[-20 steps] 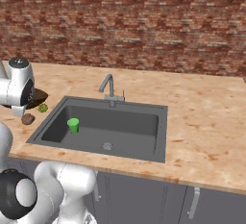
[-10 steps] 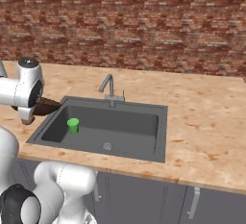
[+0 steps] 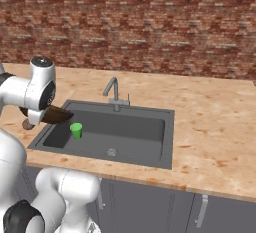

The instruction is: Remove the broccoli and potato from the sink. Then move the bowl and cup from the counter to the sink for washing.

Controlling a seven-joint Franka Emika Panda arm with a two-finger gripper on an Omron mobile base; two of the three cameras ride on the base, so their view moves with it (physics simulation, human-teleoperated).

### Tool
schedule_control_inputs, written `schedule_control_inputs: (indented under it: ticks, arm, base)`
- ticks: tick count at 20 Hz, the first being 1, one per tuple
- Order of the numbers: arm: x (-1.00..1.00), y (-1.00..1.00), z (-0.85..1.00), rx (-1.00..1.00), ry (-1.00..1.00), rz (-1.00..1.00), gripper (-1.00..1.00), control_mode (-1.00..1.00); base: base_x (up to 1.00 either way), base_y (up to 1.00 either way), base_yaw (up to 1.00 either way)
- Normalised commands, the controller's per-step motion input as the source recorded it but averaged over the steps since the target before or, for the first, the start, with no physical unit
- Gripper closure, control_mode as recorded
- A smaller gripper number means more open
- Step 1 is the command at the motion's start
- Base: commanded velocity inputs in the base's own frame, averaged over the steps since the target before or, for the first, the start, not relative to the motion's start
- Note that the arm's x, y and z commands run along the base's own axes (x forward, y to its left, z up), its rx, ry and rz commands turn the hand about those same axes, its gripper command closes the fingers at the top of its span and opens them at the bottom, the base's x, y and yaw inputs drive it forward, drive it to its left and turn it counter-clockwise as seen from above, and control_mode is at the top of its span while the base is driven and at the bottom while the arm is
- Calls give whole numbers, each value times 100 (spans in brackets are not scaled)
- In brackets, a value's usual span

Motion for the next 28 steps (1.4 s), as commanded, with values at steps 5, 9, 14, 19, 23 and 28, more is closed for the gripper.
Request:
schedule_control_inputs:
  ticks: [5, 9, 14, 19, 23, 28]
  arm:
    - [-11, -40, 11, -2, 1, 0, 100, -100]
    - [-14, -40, 9, -4, 0, 0, 100, -100]
    - [-13, -38, 8, -6, 0, 2, 100, -100]
    - [-8, -34, 1, -6, 0, 16, 100, -100]
    - [-7, -31, 0, -7, 0, 28, 100, -100]
    - [-4, -30, 0, -6, 0, 30, 100, -100]
  base:
    - [0, 0, 0]
    - [0, 0, 0]
    - [0, 0, 0]
    - [0, 0, 0]
    - [0, 0, 0]
    - [0, 0, 0]
